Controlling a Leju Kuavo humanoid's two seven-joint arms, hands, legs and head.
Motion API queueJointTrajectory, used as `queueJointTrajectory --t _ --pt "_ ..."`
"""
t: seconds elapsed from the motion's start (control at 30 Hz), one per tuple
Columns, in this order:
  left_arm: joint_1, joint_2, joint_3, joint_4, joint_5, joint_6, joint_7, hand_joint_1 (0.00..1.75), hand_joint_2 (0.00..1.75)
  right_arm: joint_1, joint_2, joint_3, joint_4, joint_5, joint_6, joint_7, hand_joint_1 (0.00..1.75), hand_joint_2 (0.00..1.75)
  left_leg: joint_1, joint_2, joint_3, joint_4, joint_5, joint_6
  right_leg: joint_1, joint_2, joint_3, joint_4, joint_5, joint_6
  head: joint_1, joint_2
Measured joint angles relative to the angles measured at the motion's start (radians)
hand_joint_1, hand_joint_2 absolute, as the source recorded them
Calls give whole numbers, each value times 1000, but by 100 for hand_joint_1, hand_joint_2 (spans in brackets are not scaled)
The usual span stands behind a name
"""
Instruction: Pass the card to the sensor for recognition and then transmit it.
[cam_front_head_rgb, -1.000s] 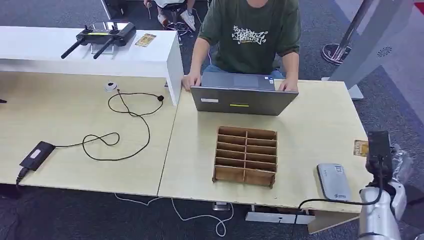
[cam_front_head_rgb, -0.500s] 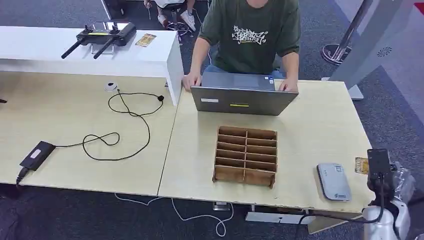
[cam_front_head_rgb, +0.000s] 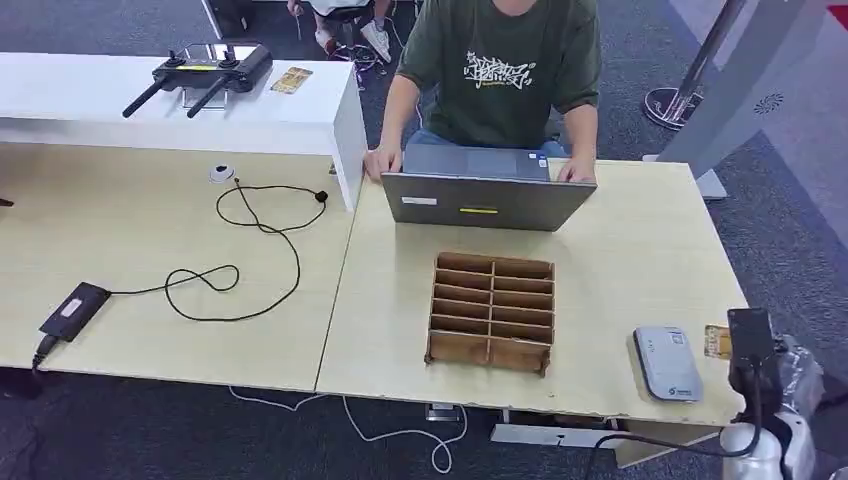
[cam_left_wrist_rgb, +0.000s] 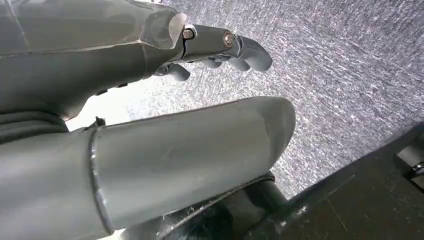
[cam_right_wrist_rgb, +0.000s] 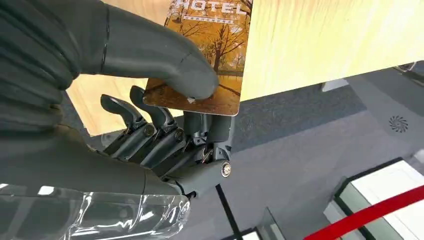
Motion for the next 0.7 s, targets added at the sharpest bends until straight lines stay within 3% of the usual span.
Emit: queueJointTrajectory --t 0.7 --pt "-2 0 0 0 7 -16 -11 0 0 37 56 103 -117 28 22 21 175 175 0 0 0 0 0 0 0 0 0 0 0 0 0 0"
